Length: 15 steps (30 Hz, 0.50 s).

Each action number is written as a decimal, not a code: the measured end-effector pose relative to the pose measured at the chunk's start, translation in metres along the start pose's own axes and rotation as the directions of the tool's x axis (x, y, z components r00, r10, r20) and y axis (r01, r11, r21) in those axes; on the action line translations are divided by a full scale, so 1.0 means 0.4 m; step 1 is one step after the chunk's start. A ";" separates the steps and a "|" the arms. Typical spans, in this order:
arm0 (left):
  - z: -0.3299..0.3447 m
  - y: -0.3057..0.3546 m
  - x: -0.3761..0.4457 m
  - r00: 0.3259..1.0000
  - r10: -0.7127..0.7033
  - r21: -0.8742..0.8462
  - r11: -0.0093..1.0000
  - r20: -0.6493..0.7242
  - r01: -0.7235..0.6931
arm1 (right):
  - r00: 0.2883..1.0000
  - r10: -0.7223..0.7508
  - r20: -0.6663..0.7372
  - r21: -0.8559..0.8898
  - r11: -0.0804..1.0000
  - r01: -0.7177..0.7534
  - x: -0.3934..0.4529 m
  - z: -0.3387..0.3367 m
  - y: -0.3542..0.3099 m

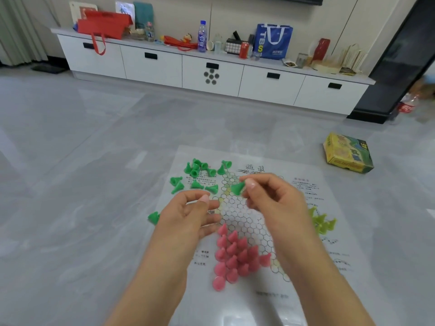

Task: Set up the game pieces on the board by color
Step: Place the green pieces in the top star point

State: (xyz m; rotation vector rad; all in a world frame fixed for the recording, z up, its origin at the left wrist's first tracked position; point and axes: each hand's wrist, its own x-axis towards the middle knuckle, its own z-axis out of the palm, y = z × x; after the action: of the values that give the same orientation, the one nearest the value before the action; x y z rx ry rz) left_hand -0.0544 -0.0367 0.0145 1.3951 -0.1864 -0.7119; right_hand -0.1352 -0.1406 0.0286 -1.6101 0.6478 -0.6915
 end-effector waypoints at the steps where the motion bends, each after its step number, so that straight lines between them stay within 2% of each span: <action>1: -0.002 0.004 0.002 1.000 0.013 0.017 1.000 -0.026 -0.013 | 0.998 0.010 -0.056 0.026 1.000 -0.008 0.003 -0.020 0.000; 3: -0.019 0.010 0.010 0.990 0.091 0.094 0.992 -0.108 -0.081 | 0.986 0.032 -0.163 0.104 0.994 -0.015 0.007 -0.063 0.003; 4: -0.034 0.009 0.019 0.970 0.168 0.189 0.973 -0.173 -0.135 | 0.978 0.041 -0.203 0.141 0.990 -0.013 0.004 -0.080 0.005; 5: -0.056 0.006 0.030 0.931 0.278 0.341 0.921 -0.236 -0.189 | 0.972 0.055 -0.230 0.179 0.984 -0.013 0.000 -0.093 0.004; 7: -0.096 -0.013 0.051 0.845 0.478 0.662 0.717 -0.238 -0.219 | 0.964 0.087 -0.251 0.233 0.972 -0.027 -0.012 -0.108 0.003; 8: -0.112 -0.032 0.062 0.846 0.498 0.770 0.609 -0.189 -0.187 | 0.964 0.097 -0.249 0.242 0.970 -0.035 -0.019 -0.112 0.004; 10: -0.124 -0.080 0.075 0.909 0.406 0.902 0.422 -0.093 -0.096 | 0.967 0.106 -0.232 0.236 0.970 -0.050 -0.031 -0.115 0.002; 12: -0.118 -0.119 0.085 0.937 0.348 0.980 0.193 -0.019 -0.052 | 0.972 0.098 -0.212 0.228 0.972 -0.048 -0.041 -0.115 -0.002; 13: -0.110 -0.128 0.093 0.936 0.351 0.990 0.128 0.011 -0.059 | 0.976 0.089 -0.200 0.223 0.974 -0.043 -0.045 -0.115 -0.006; 15: -0.088 -0.127 0.120 0.935 0.348 0.994 0.070 0.060 -0.090 | 0.982 0.081 -0.173 0.194 0.980 -0.046 -0.048 -0.118 -0.013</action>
State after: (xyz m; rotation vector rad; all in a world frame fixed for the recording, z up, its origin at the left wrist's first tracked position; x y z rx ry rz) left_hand -0.0162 -0.0348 -0.0536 2.7063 -0.8621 -0.0255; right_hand -0.1830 -0.1567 0.0375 -1.3562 0.7389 -0.8327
